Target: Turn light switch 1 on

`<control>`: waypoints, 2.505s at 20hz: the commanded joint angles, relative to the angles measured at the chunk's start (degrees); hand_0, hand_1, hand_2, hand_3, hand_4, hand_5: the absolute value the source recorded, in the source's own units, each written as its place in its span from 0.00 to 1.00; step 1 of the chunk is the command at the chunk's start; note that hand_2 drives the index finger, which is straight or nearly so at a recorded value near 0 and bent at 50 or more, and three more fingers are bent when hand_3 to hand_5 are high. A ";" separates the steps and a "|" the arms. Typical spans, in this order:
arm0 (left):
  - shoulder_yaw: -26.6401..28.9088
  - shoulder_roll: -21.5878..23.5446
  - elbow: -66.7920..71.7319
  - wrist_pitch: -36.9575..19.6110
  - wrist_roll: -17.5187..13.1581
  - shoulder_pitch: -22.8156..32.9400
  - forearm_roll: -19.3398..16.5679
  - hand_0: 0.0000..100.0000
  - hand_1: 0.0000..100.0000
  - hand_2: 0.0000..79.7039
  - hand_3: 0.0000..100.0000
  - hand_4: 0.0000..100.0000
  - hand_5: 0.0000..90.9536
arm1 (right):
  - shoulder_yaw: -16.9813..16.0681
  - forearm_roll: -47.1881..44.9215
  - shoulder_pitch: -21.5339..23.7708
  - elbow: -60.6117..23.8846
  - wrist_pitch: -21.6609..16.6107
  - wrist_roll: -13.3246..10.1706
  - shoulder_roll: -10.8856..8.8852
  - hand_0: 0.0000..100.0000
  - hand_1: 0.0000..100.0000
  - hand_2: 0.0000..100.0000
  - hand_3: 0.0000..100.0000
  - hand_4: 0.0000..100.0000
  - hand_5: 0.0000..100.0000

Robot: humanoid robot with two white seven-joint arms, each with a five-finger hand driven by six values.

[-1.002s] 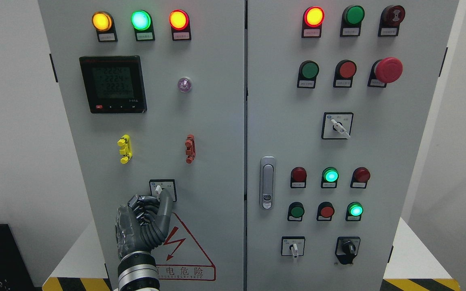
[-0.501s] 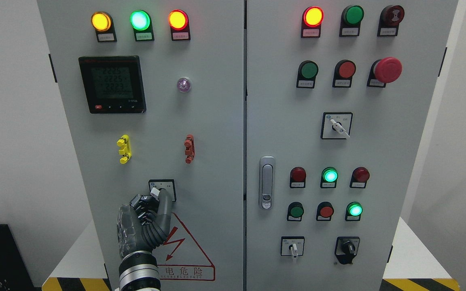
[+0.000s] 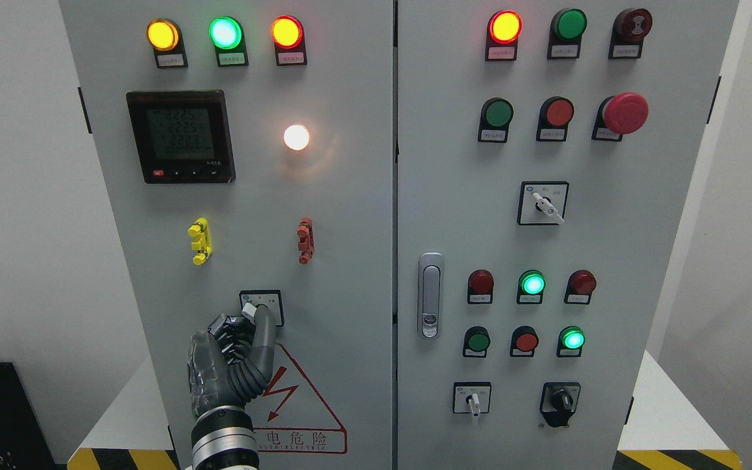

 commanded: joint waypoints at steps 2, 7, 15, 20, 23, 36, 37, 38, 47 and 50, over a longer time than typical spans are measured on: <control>0.07 0.01 0.02 0.30 0.16 -0.03 0.05 0.74 0.47 0.79 0.85 0.94 0.94 | 0.00 -1.41 0.00 -0.01 0.03 -0.04 0.00 0.00 0.00 0.00 0.00 0.00 0.00; -0.02 0.01 0.02 0.30 0.16 -0.03 0.05 0.63 0.42 0.80 0.85 0.94 0.94 | 0.00 -1.41 0.00 -0.01 0.03 -0.04 0.00 0.00 0.00 0.00 0.00 0.00 0.00; -0.37 0.01 0.02 0.22 0.16 -0.12 -0.04 0.45 0.37 0.80 0.85 0.94 0.94 | 0.00 -1.41 0.00 -0.01 0.03 -0.04 0.00 0.00 0.00 0.00 0.00 0.00 0.00; -0.55 0.01 -0.07 0.13 0.16 -0.12 0.05 0.39 0.35 0.81 0.85 0.95 0.94 | 0.00 -1.41 0.00 -0.01 0.03 -0.04 0.00 0.00 0.00 0.00 0.00 0.00 0.00; -0.72 0.01 -0.07 0.04 0.16 -0.21 0.05 0.37 0.34 0.81 0.85 0.95 0.94 | 0.00 -1.41 0.00 -0.01 0.03 -0.04 0.00 0.00 0.00 0.00 0.00 0.00 0.00; -1.25 0.10 -0.86 -0.31 0.16 0.85 -0.04 0.33 0.34 0.81 0.86 0.95 0.94 | 0.00 -1.41 0.00 -0.01 0.03 -0.04 0.00 0.00 0.00 0.00 0.00 0.00 0.00; -1.25 0.10 -1.03 -0.31 0.16 1.11 -0.04 0.33 0.34 0.81 0.86 0.95 0.94 | 0.00 -1.41 0.00 -0.01 0.03 -0.04 0.00 0.00 0.00 0.00 0.00 0.00 0.00; -1.25 0.01 -1.21 -0.31 0.24 1.37 -0.04 0.33 0.34 0.81 0.86 0.95 0.94 | 0.00 -1.41 0.00 -0.01 0.03 -0.04 0.00 0.00 0.00 0.00 0.00 0.00 0.00; -2.13 0.01 -3.06 -1.28 0.33 3.83 -0.21 0.33 0.34 0.81 0.86 0.95 0.94 | 0.00 -1.41 0.00 -0.01 0.03 -0.04 0.00 0.00 0.00 0.00 0.00 0.00 0.00; -2.13 0.10 -4.11 -1.63 0.33 4.36 -0.30 0.34 0.34 0.82 0.87 0.95 0.94 | 0.00 -1.41 0.00 -0.01 0.03 -0.04 0.00 0.00 0.00 0.00 0.00 0.00 0.00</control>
